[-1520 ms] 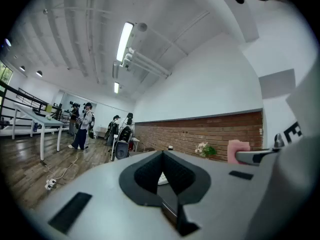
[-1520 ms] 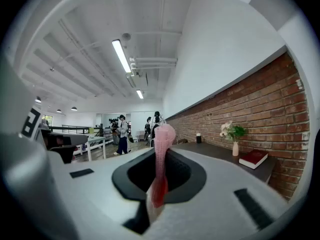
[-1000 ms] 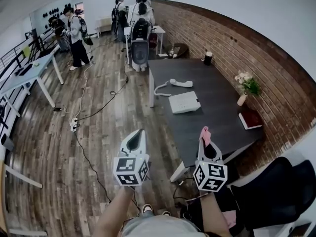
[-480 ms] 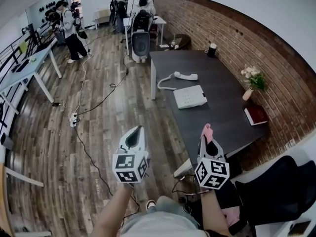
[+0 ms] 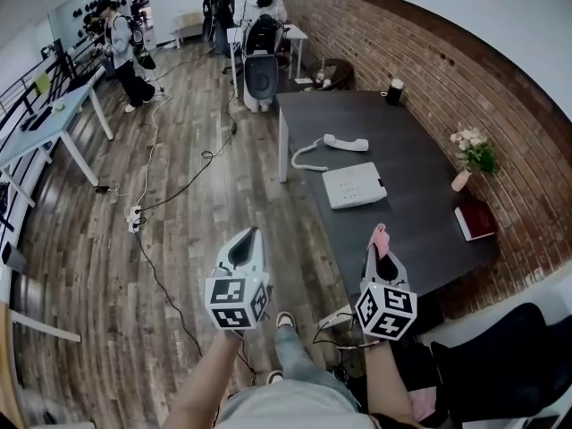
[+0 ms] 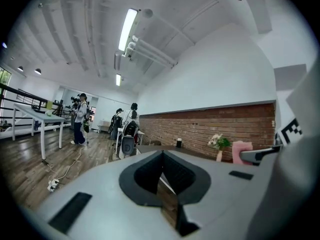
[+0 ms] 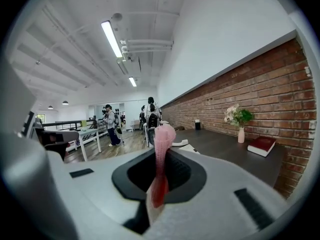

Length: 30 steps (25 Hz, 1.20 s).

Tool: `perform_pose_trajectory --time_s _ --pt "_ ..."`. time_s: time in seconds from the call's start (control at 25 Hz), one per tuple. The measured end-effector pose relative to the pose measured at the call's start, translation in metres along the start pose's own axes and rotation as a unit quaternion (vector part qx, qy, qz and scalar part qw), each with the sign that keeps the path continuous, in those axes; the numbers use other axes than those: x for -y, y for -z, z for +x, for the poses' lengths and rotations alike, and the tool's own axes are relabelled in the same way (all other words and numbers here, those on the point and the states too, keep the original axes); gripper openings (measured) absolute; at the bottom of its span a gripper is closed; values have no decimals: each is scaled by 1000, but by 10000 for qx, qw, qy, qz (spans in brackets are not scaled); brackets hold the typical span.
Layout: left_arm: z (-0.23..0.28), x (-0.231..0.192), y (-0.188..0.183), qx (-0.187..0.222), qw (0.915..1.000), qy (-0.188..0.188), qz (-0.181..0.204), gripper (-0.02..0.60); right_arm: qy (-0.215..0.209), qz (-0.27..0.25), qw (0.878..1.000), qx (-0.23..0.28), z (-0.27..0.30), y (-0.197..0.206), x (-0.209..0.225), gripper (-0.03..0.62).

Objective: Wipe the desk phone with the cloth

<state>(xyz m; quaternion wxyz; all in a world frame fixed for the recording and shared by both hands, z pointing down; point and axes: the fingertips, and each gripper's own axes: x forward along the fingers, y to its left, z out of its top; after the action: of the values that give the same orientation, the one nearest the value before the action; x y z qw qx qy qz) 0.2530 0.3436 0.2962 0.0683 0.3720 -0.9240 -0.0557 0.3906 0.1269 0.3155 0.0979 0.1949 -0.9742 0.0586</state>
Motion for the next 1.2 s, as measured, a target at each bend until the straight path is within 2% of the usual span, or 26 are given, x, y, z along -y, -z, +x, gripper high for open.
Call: perform_pose_trajectory --time_s 0.32,0.84,1.2 --pt "86 -23 -19 -26 10000 -28 85 5 2 69 10000 -25 89 -22 9 21" --pt "238 -35 -44 -72 9996 95 252 5 125 253 9996 -43 228 -57 52 21" --pt "302 -44 -33 -300 9989 189 307 5 194 298 9991 -213 281 -53 69 22"
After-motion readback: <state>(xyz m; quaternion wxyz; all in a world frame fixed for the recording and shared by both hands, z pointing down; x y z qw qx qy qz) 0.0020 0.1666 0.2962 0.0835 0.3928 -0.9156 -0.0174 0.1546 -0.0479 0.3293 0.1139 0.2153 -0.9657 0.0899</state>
